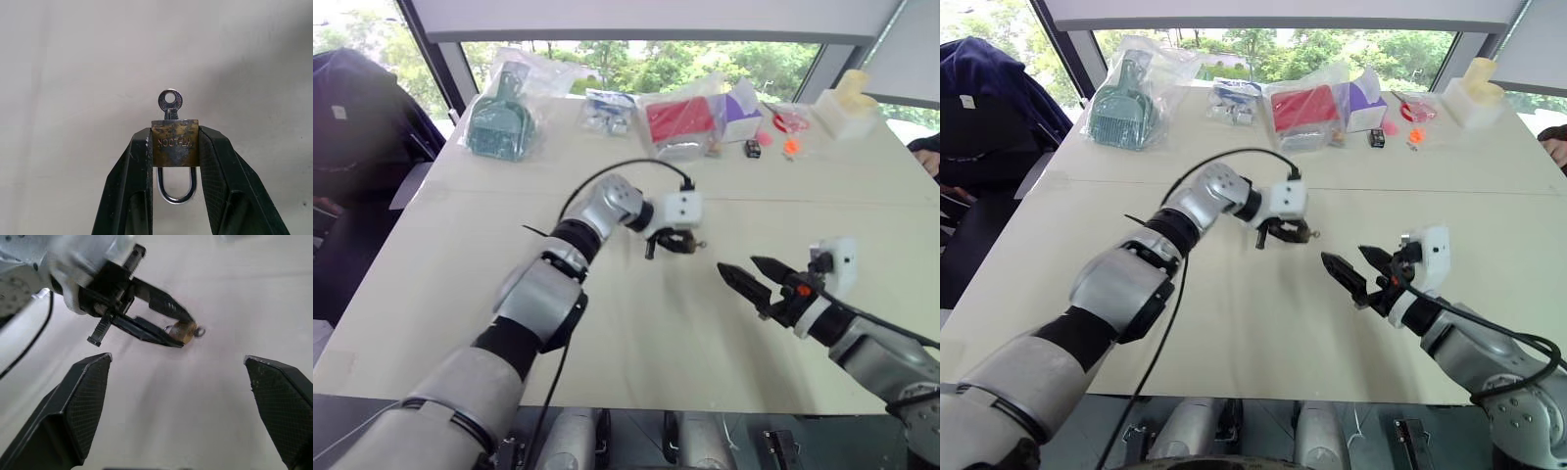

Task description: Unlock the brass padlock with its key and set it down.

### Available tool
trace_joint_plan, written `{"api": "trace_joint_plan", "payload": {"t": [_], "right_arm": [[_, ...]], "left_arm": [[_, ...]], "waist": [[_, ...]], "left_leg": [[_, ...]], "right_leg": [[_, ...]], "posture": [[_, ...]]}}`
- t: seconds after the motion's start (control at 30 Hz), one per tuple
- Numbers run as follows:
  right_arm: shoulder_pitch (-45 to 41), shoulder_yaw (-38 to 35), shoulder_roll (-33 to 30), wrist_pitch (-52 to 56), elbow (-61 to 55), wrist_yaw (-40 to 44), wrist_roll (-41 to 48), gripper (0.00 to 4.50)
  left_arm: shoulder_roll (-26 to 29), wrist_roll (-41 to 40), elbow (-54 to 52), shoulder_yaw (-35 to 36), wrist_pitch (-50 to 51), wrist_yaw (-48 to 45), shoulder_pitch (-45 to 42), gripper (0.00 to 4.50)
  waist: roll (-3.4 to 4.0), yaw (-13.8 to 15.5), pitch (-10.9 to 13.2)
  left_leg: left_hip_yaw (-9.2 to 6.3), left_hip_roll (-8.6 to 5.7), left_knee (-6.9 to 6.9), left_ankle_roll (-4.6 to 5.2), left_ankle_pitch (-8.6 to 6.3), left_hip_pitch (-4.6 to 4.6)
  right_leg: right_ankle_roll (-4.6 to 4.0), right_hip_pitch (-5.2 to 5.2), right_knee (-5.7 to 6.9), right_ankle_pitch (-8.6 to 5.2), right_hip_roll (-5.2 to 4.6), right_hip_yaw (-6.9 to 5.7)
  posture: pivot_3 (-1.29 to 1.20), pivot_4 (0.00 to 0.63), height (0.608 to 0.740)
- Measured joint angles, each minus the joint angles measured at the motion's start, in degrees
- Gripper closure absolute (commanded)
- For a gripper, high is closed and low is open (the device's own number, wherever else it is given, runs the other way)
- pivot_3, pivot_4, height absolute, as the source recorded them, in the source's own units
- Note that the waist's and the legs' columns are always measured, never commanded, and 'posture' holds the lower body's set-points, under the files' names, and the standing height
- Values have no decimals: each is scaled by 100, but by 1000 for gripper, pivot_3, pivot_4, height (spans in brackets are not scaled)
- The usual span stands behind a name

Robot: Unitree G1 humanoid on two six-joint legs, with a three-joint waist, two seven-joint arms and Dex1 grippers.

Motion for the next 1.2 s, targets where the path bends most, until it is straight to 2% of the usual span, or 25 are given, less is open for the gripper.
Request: {"api": "trace_joint_plan", "payload": {"t": [0.13,0.23,0.33,0.53,0.73,0.83,0.97,1.07,1.2], "right_arm": [[-452,57,10,-61,323,-23,492,0],[-830,194,32,-104,661,-50,732,0],[-948,406,-1,-97,796,2,773,0],[-979,525,-33,-101,1085,87,709,0],[-1176,547,106,-215,1205,76,714,0],[-1203,611,163,-227,1206,65,715,805],[-1200,680,209,-227,1205,48,714,2701],[-1200,728,243,-231,1208,23,713,4294],[-1218,731,417,-277,1208,-72,747,4409]], "left_arm": [[355,-545,-1549,222,489,-396,925,3799],[486,-681,-2737,229,993,-174,1633,3799],[490,-764,-3614,236,1492,263,1882,3799],[537,-876,-4577,144,1894,593,2068,3799],[634,-907,-4803,-19,1957,754,2355,3799],[671,-932,-4904,-31,1964,850,2354,3799],[674,-964,-4955,-82,1971,910,2354,3799],[683,-965,-4965,-102,1932,935,2354,3799],[781,-960,-5021,-154,1822,995,2354,3799]], "waist": [[0,-9,0],[0,0,0],[0,22,0],[1,-8,-1],[1,-2,-1],[1,2,-1],[1,-4,-1],[1,-7,-1],[2,-6,-1]], "left_leg": [[4,-11,1,0,0,0],[4,-18,8,0,0,0],[-2,-20,10,1,0,0],[0,-21,10,1,1,3],[-1,-15,10,0,2,6],[0,-16,10,0,2,6],[0,-16,10,0,2,6],[0,-15,10,0,2,7],[0,-15,10,0,2,7]], "right_leg": [[-1,5,-4,1,-13,2],[-2,7,1,1,-19,2],[-2,14,1,1,-19,-2],[-1,14,4,2,-11,-2],[-1,15,9,2,-2,-2],[-1,17,6,2,-2,-1],[-1,17,6,2,-2,-2],[-1,17,7,2,-1,-2],[-1,17,7,2,-1,-2]], "posture": [[0,150,735],[0,150,735],[0,150,735],[0,150,735],[0,150,735],[0,150,735],[0,150,735],[0,150,735],[0,150,735]]}}
